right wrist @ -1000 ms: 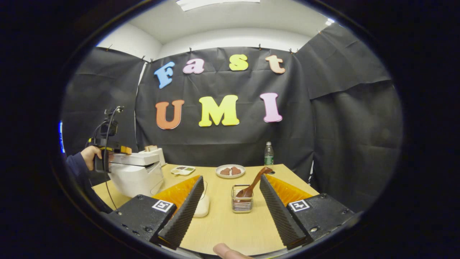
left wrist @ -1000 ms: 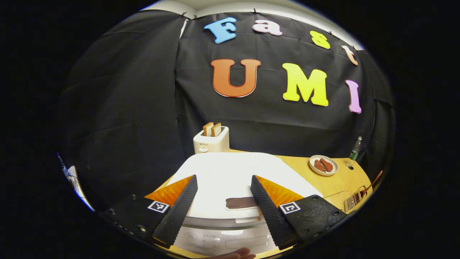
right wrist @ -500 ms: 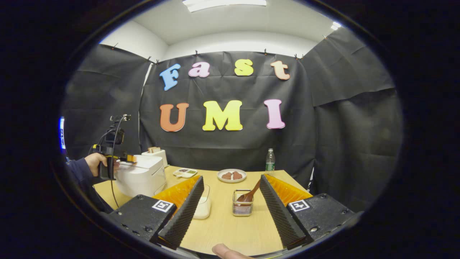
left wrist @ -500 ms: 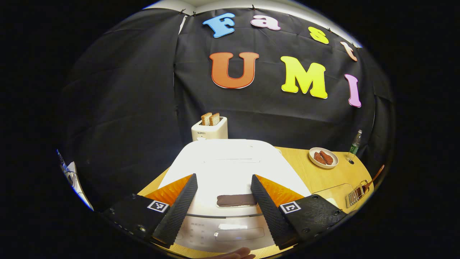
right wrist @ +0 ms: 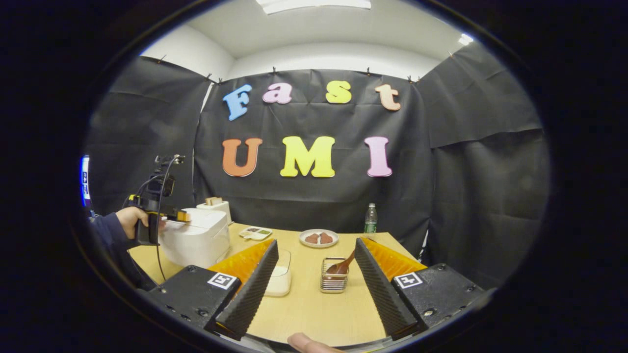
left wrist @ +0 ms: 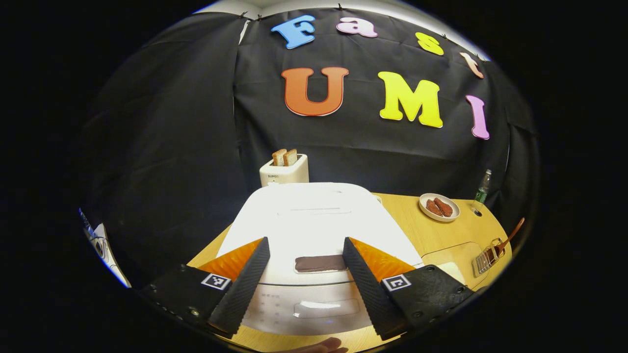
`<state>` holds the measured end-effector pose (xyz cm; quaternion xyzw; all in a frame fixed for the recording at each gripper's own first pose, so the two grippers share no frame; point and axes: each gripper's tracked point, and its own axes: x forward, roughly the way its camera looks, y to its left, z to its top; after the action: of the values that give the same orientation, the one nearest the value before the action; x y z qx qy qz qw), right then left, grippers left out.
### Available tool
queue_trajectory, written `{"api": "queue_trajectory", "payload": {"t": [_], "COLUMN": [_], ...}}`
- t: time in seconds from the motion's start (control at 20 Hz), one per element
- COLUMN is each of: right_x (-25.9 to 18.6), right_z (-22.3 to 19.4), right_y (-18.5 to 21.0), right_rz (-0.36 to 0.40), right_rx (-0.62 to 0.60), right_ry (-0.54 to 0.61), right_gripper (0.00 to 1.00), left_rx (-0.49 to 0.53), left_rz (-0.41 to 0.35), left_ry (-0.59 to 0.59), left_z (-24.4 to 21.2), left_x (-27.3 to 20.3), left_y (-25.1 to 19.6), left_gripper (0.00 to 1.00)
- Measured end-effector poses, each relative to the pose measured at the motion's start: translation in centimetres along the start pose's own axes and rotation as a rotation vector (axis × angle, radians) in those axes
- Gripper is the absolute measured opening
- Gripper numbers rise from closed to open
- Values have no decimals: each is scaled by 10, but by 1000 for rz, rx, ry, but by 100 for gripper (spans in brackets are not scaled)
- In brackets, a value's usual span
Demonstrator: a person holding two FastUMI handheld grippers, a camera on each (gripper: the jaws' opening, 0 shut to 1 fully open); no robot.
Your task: Close the left gripper, press the button to open the rice cooker; take a wooden spoon from the chopstick holder with the right hand, scoop a spoonful of rice and pour it into the rice cooker, then put the wooden spoon back into the chopstick holder.
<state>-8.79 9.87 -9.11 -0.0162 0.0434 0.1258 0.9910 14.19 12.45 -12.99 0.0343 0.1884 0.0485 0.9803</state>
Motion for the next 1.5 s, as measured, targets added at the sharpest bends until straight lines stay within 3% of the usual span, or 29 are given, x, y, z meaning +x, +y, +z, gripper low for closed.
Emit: {"api": "queue_trajectory", "payload": {"t": [0.55,1.1,1.5], "right_x": [1,2,11], "right_z": [-7,0,-5], "right_y": [10,2,-10], "right_rz": [23,3,-28], "right_rx": [4,-3,36], "right_ry": [29,11,21], "right_gripper": [100,100,99], "left_rx": [-1,28,42], "left_rz": [6,14,31], "left_ry": [6,-86,-162], "left_z": [-7,1,37], "left_x": [-2,-7,-66], "left_y": [2,4,7], "left_gripper": [98,96,94]}}
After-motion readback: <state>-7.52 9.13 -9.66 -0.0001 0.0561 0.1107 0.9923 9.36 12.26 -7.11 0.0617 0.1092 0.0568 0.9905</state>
